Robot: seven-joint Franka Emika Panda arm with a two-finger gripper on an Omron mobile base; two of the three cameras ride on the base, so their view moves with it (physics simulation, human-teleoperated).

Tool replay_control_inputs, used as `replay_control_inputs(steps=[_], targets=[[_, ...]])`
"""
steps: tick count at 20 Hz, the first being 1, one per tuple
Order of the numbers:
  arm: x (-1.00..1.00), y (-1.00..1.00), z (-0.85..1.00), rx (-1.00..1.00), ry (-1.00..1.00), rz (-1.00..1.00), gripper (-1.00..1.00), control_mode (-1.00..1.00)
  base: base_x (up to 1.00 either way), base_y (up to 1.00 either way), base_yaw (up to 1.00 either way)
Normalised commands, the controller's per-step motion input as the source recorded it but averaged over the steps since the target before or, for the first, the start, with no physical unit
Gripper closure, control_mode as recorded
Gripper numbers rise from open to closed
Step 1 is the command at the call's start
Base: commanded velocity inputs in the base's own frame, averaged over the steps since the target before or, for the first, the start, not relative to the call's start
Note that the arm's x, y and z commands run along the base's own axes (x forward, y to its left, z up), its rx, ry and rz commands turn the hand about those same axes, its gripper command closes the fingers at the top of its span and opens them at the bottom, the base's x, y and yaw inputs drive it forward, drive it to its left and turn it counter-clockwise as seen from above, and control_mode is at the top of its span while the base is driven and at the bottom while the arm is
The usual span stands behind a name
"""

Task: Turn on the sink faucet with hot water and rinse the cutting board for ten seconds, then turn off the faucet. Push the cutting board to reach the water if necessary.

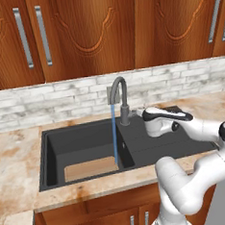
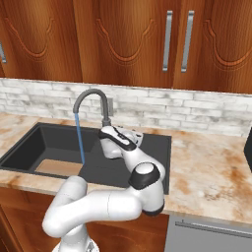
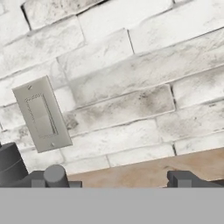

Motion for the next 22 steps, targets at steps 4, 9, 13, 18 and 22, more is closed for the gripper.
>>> replay_control_inputs(steps=[4, 9, 13, 18, 22], targets=[[0.0, -0.51, 0.0, 0.04, 0.0, 0.0, -1.0, -1.0, 0.0, 0.0, 0.0], [0.0, -0.43, 0.0, 0.03, 0.0, 0.0, -1.0, -1.0, 0.0, 0.0, 0.0], [0.0, -0.15, 0.0, 0.0, 0.0, 0.0, -1.0, -1.0, 0.0, 0.0, 0.0], [0.0, 0.0, 0.0, 0.0, 0.0, 0.0, -1.0, -1.0, 0.0, 0.0, 0.0], [0.0, 0.0, 0.01, 0.0, 0.0, 0.0, -1.0, -1.0, 0.0, 0.0, 0.0]])
